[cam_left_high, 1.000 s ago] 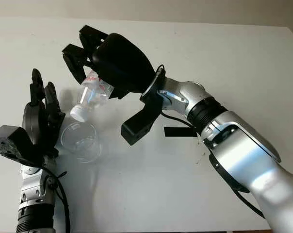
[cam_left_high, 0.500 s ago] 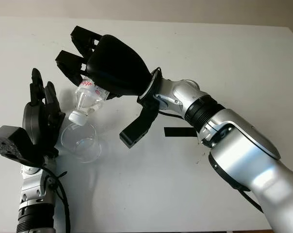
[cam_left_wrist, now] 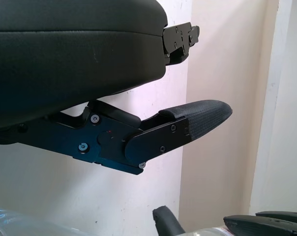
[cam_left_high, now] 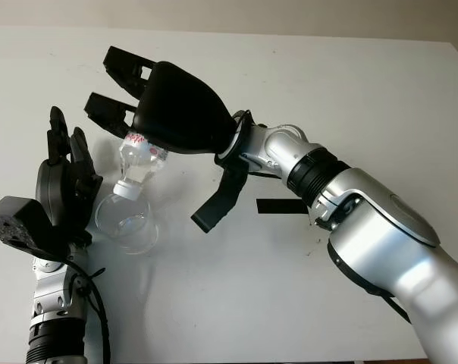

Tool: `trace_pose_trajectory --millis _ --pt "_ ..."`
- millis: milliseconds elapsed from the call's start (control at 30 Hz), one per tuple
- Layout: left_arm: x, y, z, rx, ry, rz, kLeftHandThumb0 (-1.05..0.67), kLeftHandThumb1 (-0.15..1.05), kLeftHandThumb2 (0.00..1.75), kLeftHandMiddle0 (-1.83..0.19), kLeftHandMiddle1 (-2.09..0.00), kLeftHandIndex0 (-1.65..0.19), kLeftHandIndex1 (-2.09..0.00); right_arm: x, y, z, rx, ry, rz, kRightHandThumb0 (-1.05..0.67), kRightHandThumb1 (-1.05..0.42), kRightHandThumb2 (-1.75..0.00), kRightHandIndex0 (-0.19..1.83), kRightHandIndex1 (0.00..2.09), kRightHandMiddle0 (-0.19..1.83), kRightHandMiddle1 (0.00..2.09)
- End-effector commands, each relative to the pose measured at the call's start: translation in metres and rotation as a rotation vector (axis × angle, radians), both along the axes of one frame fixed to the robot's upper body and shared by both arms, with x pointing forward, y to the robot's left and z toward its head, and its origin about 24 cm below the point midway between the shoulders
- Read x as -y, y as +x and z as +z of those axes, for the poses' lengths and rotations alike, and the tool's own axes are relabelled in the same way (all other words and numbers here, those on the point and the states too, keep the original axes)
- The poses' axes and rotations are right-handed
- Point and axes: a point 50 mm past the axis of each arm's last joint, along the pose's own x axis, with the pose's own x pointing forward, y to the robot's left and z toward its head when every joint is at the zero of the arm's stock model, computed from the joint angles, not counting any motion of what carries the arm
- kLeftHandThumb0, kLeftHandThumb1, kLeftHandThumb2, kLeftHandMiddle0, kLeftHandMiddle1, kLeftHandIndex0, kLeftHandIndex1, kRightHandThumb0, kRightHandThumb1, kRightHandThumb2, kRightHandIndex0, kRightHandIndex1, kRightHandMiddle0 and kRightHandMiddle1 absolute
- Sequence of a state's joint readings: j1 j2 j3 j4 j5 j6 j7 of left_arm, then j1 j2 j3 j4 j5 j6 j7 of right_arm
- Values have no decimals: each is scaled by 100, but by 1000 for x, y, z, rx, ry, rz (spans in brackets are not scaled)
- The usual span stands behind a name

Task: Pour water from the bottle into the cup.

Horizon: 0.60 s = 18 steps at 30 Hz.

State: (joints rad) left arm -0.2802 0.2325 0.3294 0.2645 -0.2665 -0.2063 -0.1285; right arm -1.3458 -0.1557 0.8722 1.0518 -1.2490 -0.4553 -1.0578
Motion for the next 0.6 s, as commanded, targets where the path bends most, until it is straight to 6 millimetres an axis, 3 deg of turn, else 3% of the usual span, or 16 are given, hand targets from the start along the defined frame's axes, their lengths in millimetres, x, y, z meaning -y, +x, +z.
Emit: trace_pose_trajectory --millis 0,300,467,567 --pt "1 -1 -6 -19 -9 1 -73 105 74 13 -5 18 -5 -6 -4 17 68 10 27 -41 -105 -17 110 209 71 209" --pt "1 -2 -7 -23 -1 -3 -74 105 75 13 -5 18 -5 -6 -5 17 38 18 35 -42 -105 -15 115 209 77 209" --pt "1 -1 -7 -22 -6 -5 -74 105 75 14 -5 19 -4 -4 -3 16 -254 115 74 -35 -105 -15 118 209 75 209" --pt "1 -1 -8 -24 -14 -3 -74 105 75 13 -5 18 -4 -1 0 16 -420 158 80 -26 -104 -19 96 209 57 208"
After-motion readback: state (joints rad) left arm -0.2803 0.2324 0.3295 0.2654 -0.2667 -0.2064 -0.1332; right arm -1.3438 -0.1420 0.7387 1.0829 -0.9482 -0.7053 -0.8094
